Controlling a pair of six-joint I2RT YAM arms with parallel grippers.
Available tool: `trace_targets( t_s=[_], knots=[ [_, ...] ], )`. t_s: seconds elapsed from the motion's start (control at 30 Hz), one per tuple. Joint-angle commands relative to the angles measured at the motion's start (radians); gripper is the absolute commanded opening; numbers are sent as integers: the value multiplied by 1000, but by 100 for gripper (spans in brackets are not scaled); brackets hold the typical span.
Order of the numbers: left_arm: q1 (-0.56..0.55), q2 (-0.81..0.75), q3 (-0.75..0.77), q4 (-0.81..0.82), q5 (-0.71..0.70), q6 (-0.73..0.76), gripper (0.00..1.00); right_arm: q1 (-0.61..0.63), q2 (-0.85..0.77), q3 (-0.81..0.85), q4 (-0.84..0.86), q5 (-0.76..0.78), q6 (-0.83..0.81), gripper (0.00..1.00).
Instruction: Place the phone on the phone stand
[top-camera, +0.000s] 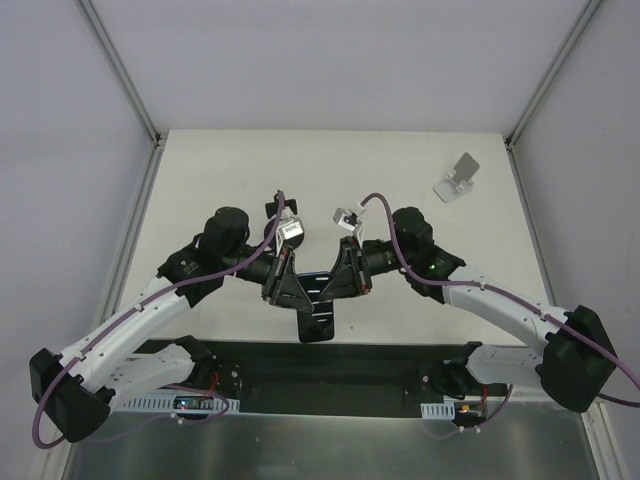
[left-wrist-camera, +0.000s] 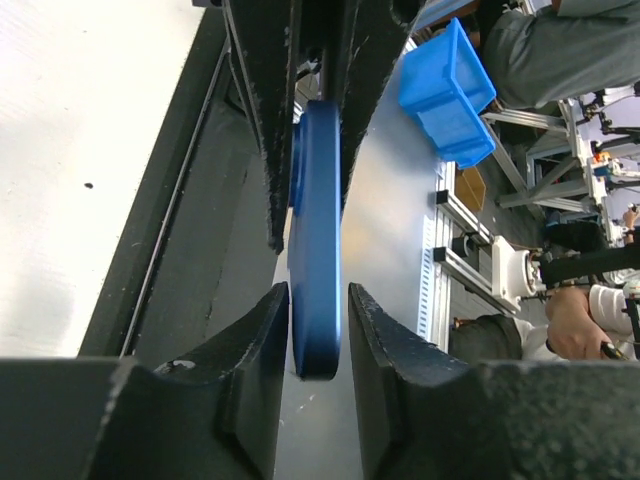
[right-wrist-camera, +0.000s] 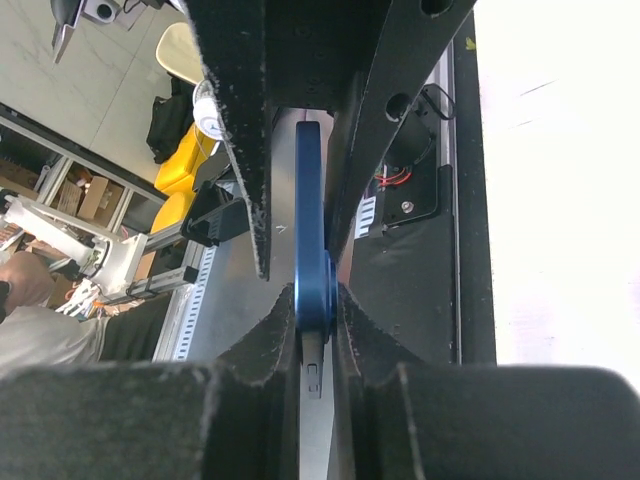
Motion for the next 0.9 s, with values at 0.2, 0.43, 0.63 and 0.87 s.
trace_targets(
  t_s=[0.2, 0.43, 0.63, 0.87],
  knots=[
    [-17, 15, 20, 46, 78, 24, 16, 35, 19, 100, -25, -35, -76, 1],
    [-22, 20, 40, 46, 71, 30, 0, 53, 31, 128, -92, -23, -111, 1],
    [-25, -61, 60, -37, -208, 61, 0, 55, 28, 162, -188, 118, -145, 55],
    [-24, -204, 147, -345, -739, 150, 0, 15, -4, 142, -288, 578, -93, 96]
  ],
)
